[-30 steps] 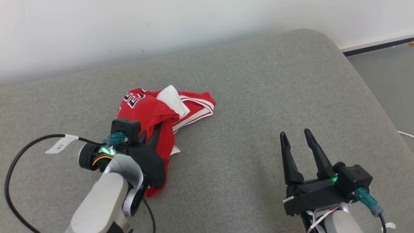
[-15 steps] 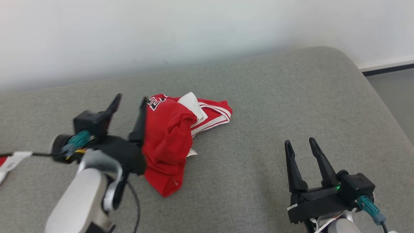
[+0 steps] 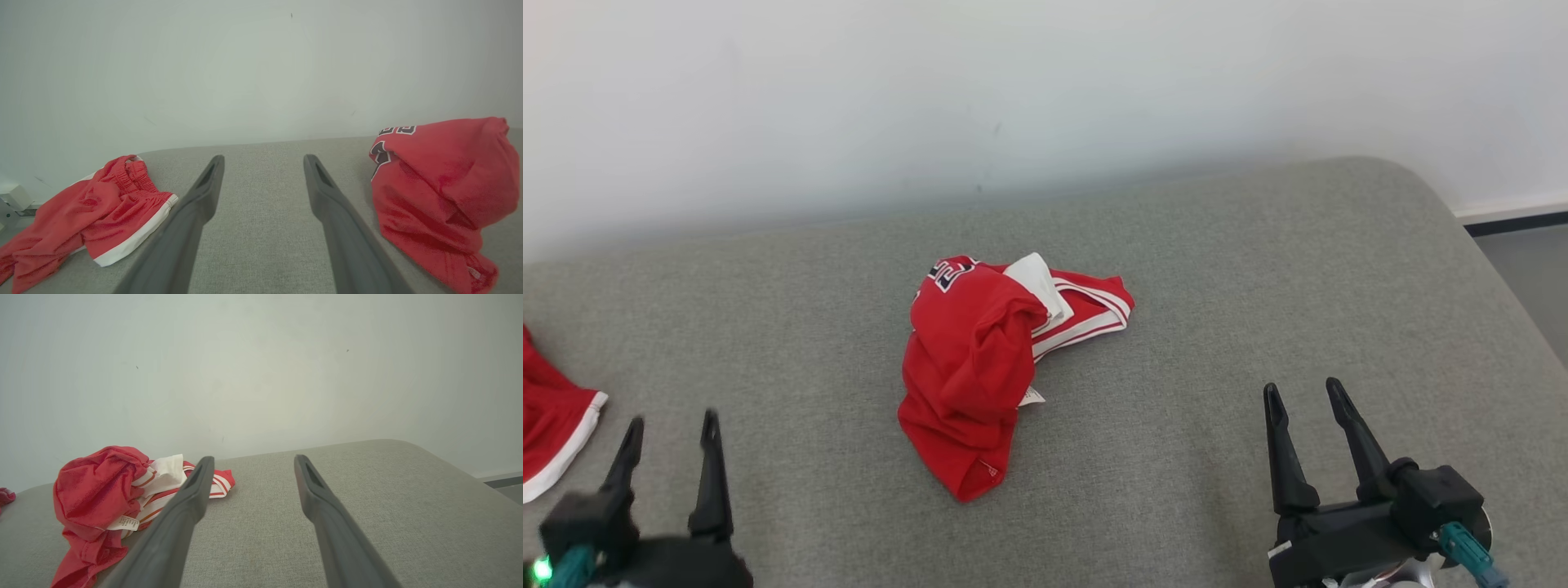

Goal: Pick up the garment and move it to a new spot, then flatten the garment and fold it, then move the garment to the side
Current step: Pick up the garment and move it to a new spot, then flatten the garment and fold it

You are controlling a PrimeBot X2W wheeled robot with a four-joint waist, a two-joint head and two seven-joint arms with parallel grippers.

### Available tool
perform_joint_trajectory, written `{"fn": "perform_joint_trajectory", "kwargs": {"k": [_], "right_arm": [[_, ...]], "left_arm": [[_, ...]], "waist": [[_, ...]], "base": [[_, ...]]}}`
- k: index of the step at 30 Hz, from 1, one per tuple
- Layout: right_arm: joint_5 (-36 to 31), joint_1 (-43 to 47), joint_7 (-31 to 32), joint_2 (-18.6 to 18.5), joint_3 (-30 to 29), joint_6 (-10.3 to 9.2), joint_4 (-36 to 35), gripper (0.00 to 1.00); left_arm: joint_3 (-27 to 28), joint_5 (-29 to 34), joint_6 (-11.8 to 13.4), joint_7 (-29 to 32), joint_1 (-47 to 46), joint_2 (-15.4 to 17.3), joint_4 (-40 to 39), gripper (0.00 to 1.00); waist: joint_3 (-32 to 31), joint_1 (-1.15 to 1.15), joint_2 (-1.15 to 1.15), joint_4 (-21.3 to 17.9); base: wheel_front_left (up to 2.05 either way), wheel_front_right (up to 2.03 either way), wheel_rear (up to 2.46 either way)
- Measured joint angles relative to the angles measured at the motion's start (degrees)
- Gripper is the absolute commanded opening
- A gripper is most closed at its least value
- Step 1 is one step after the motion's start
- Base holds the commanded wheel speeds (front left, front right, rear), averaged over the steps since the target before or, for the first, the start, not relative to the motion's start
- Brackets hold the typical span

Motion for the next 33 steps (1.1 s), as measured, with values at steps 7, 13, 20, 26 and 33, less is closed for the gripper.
{"fn": "perform_joint_trajectory", "kwargs": {"k": [7,13,20,26,33], "right_arm": [[-0.43,1.75,0.00,-0.02,0.02,0.00,0.76,1.00],[-0.79,2.64,0.00,0.00,-0.11,0.00,0.78,1.00],[-0.85,3.71,0.00,0.00,-0.10,0.00,0.75,1.00],[-0.85,4.36,0.00,-0.01,-0.05,0.00,0.93,1.00],[-0.85,4.36,0.00,-0.01,-0.04,0.00,1.37,1.00]], "left_arm": [[3.45,-2.66,2.87,-3.94,9.39,-1.85,-4.05,1.00],[3.50,-1.72,3.79,-5.58,12.37,-2.90,-5.33,1.00],[3.23,-0.07,4.22,-6.21,13.27,-3.41,-5.44,1.00],[3.55,0.18,3.91,-6.45,13.97,-3.57,-5.28,1.00],[3.33,0.70,3.77,-6.70,13.86,-4.24,-5.10,1.00]], "waist": [[-1.23,0.00,0.00,1.41],[-1.89,0.00,0.00,2.35],[-2.46,0.00,0.00,2.84],[-2.93,0.00,0.00,2.93],[-3.07,0.00,0.00,2.96]], "base": [[0.00,0.00,0.00],[0.00,0.00,0.00],[0.00,0.00,0.00],[0.00,0.00,0.00],[0.00,0.00,0.00]]}}
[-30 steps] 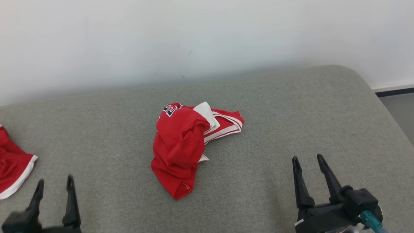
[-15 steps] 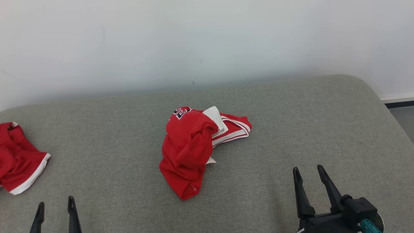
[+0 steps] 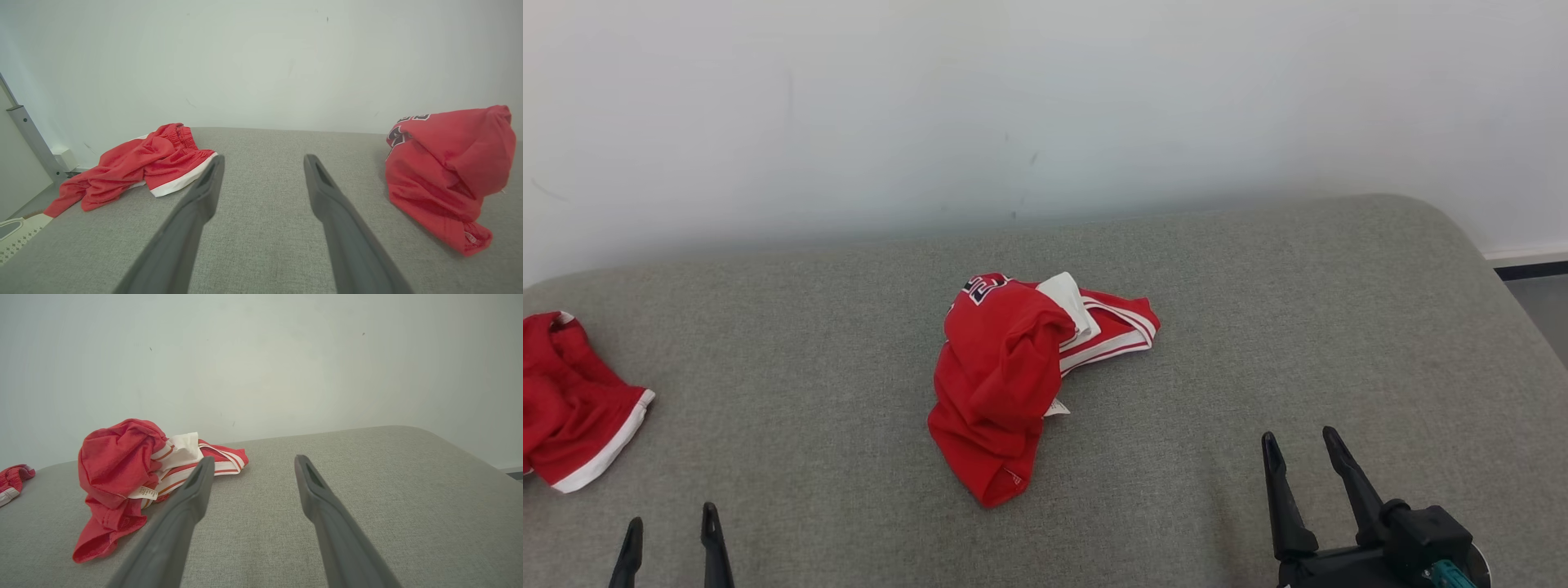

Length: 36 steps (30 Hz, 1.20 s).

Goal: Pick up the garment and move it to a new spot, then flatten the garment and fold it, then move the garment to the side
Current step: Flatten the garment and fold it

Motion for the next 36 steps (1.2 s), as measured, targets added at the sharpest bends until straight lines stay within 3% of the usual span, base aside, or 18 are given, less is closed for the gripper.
{"fn": "perform_joint_trajectory", "kwargs": {"k": [19,28,36], "right_arm": [[-0.08,-0.06,0.00,0.01,0.00,0.00,0.78,1.00],[0.12,-1.19,0.00,0.02,0.71,0.00,0.86,1.00],[1.88,-3.61,0.00,0.02,2.46,0.00,0.73,1.00]], "left_arm": [[-0.66,0.48,-0.05,0.00,-0.29,-0.11,1.40,1.00],[-7.13,2.78,-4.38,3.91,-10.34,-0.49,1.09,1.00],[-13.93,5.16,-11.68,8.45,-25.88,-1.81,8.03,1.00]], "waist": [[0.03,0.00,0.00,0.15],[0.83,0.00,0.00,-0.30],[2.40,0.00,0.00,-4.03]], "base": [[0.00,0.00,0.00],[0.00,0.00,0.00],[0.00,0.00,0.00]]}}
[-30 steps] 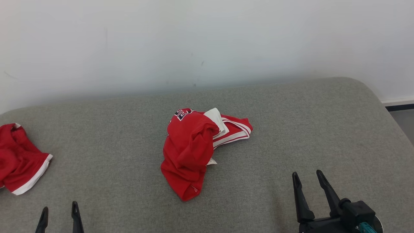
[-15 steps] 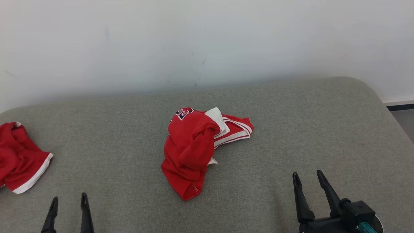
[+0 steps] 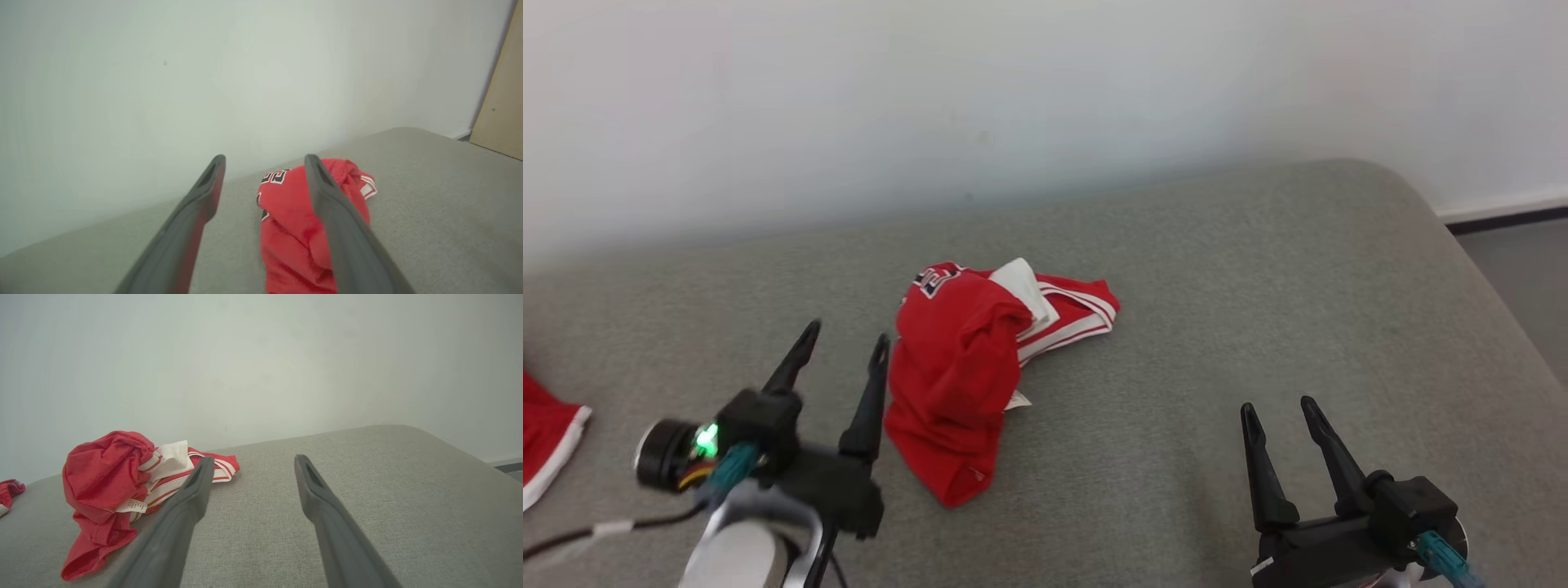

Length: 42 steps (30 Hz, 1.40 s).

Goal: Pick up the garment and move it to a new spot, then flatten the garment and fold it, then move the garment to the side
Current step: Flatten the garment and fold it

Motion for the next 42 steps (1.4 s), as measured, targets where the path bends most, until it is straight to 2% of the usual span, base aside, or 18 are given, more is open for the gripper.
{"fn": "perform_joint_trajectory", "kwargs": {"k": [9,16,21,22,23,24,28,33,38,42], "right_arm": [[1.59,-1.09,0.00,-0.03,0.27,0.00,-0.01,1.00],[1.86,-1.98,0.00,-0.02,0.82,0.00,0.04,1.00],[1.94,-1.99,0.00,-0.02,0.80,0.00,0.13,1.00],[1.93,-1.98,0.00,-0.03,0.67,0.00,0.16,1.00],[1.93,-1.98,0.00,-0.03,0.53,0.00,0.16,1.00],[1.91,-1.97,0.00,-0.02,0.32,0.00,0.15,1.00],[1.76,-1.91,-0.01,-0.02,0.14,0.00,0.01,1.00],[1.75,-1.64,0.00,-0.02,0.27,0.00,0.21,1.00],[1.75,-0.64,0.01,-0.01,-0.24,0.00,0.16,1.00],[1.63,-0.60,0.00,-0.03,-0.69,0.00,0.11,1.00]], "left_arm": [[-6.26,2.65,-5.72,2.14,-13.82,-3.85,11.71,1.00],[-8.66,3.70,-7.97,2.27,-19.89,-5.23,24.57,1.00],[-8.78,3.00,-8.49,0.74,-21.25,-6.17,32.92,1.00],[-8.71,2.63,-8.50,0.12,-21.35,-6.51,34.37,0.55],[-8.62,2.24,-8.50,-0.74,-21.50,-6.80,35.34,0.20],[-8.56,1.90,-8.56,-1.15,-21.83,-7.12,36.39,0.00],[-9.01,1.62,-8.98,-3.86,-23.21,-8.46,38.20,0.00],[-10.55,2.32,-9.09,-5.78,-25.37,-10.44,36.34,0.00],[-14.47,2.91,-9.62,-6.13,-25.13,-12.95,29.97,0.00],[-19.63,2.27,-10.05,-4.59,-19.62,-14.62,23.25,0.00]], "waist": [[3.28,0.00,0.00,-5.32],[5.12,0.01,0.00,-8.44],[5.50,0.01,0.01,-9.40],[5.44,0.01,0.00,-9.39],[5.36,0.00,0.00,-9.31],[5.28,0.00,0.00,-9.17],[4.95,0.00,0.00,-8.12],[4.49,0.00,0.00,-6.54],[3.73,0.00,0.00,-4.20],[3.36,-0.01,0.00,-2.18]], "base": [[0.00,0.00,0.00],[0.00,0.00,0.00],[0.00,0.00,0.00],[0.00,0.00,0.00],[0.00,0.00,0.00],[0.00,0.00,0.00],[0.00,0.00,0.00],[0.00,0.00,0.00],[0.00,0.00,0.00],[0.00,0.00,0.00]]}}
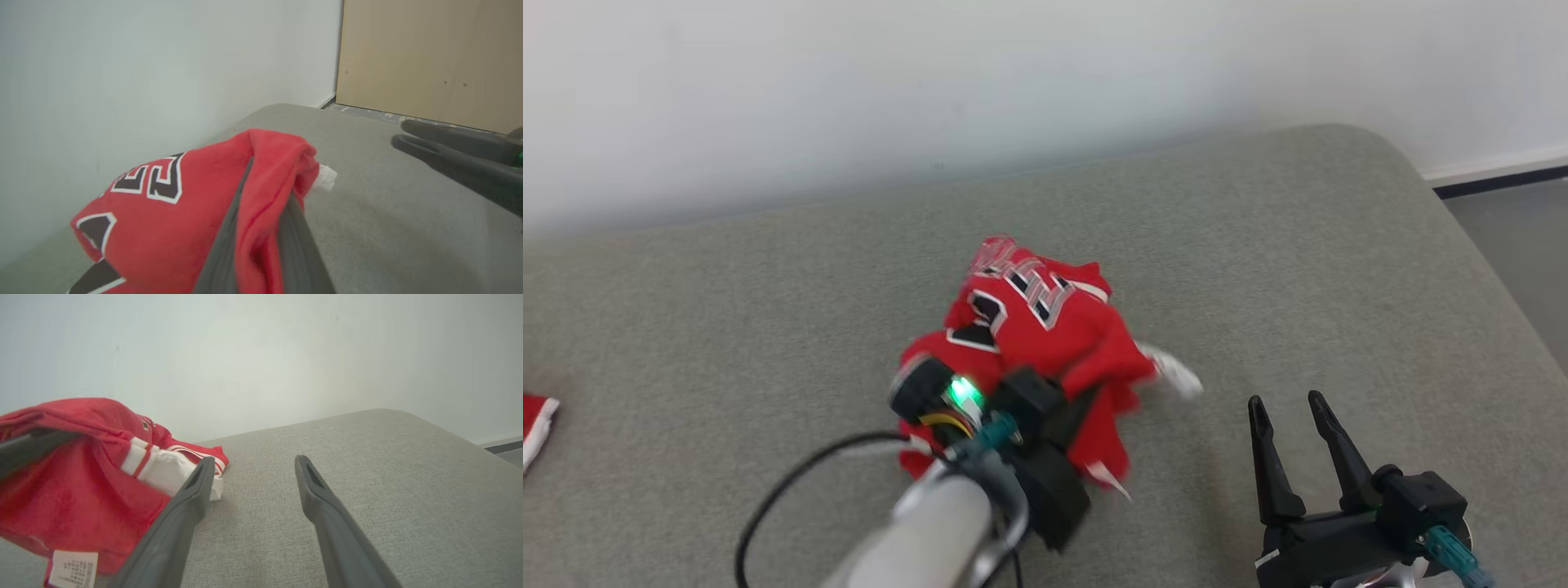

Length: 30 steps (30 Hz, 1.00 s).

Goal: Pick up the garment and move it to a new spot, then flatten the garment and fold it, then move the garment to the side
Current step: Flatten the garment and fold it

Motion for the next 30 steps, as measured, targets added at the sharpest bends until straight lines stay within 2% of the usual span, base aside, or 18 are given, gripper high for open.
{"fn": "perform_joint_trajectory", "kwargs": {"k": [4,8,9,12,18,30], "right_arm": [[-0.07,-0.06,0.00,0.02,0.26,0.00,0.05,1.00],[-0.08,-0.26,0.00,0.03,0.73,0.00,0.07,1.00],[-0.08,-0.26,0.00,0.03,0.75,0.00,0.07,1.00],[-0.20,-0.26,0.00,0.02,0.57,0.00,0.11,1.00],[-0.43,0.55,0.00,0.02,-0.33,0.00,0.43,1.00],[-0.42,1.93,0.00,0.03,-0.75,0.00,0.32,1.00]], "left_arm": [[-4.41,-1.54,-0.03,2.22,5.94,-0.75,-3.91,0.00],[-7.26,-2.58,-0.03,2.99,10.04,-1.10,-3.65,0.02],[-7.57,-2.53,-0.01,2.97,10.45,-1.18,-3.37,0.97],[-7.42,-3.67,0.22,1.92,11.01,-1.45,-3.47,1.00],[-5.20,-4.80,3.23,-0.01,11.83,-1.05,-9.04,1.00],[2.31,-8.09,11.33,2.89,20.57,9.43,-28.26,1.00]], "waist": [[-0.08,0.00,0.00,1.74],[0.22,0.00,0.00,2.66],[0.31,0.00,0.00,2.76],[0.25,0.00,0.00,3.01],[-0.90,0.00,0.00,3.68],[-2.40,0.00,0.00,4.67]], "base": [[0.00,0.00,0.00],[0.00,0.00,0.00],[0.00,0.00,0.00],[0.00,0.00,0.00],[0.00,0.00,0.00],[0.00,0.00,0.00]]}}
